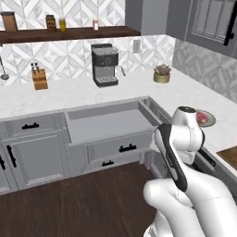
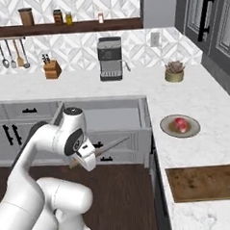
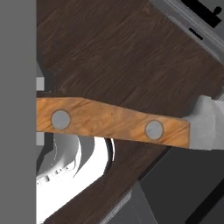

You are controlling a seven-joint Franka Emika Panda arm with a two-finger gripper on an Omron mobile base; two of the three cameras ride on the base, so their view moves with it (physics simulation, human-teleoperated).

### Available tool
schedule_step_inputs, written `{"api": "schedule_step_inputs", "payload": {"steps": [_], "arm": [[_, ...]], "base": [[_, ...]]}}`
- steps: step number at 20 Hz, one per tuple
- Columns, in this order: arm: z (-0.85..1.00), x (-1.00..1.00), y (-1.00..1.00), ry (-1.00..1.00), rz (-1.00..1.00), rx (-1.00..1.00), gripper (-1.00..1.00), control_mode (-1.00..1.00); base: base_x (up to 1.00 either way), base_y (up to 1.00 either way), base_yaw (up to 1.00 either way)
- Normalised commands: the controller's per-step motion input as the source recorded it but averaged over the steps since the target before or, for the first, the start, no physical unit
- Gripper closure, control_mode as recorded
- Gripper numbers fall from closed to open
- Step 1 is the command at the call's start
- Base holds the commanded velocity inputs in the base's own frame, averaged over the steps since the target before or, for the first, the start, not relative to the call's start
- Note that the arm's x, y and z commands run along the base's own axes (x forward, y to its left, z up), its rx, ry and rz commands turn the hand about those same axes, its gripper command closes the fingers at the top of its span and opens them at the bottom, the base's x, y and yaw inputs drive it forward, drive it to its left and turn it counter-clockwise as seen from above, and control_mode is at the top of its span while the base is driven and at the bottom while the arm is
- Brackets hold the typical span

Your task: Pick up the knife from the drawer and place it on the cutting board. Then place the meat from the plate to the cutting board.

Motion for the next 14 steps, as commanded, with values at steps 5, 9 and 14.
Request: {"api": "schedule_step_inputs", "payload": {"steps": [5,9,14], "arm": [[0.00,0.00,0.00,0.00,0.00,0.00,1.00,1.00],[0.00,0.00,0.00,0.00,0.00,0.00,1.00,1.00],[0.00,0.00,0.00,0.00,0.00,0.00,1.00,1.00]], "base": [[-0.22,0.00,-0.48],[0.02,0.14,-0.62],[0.36,0.26,-0.60]]}}
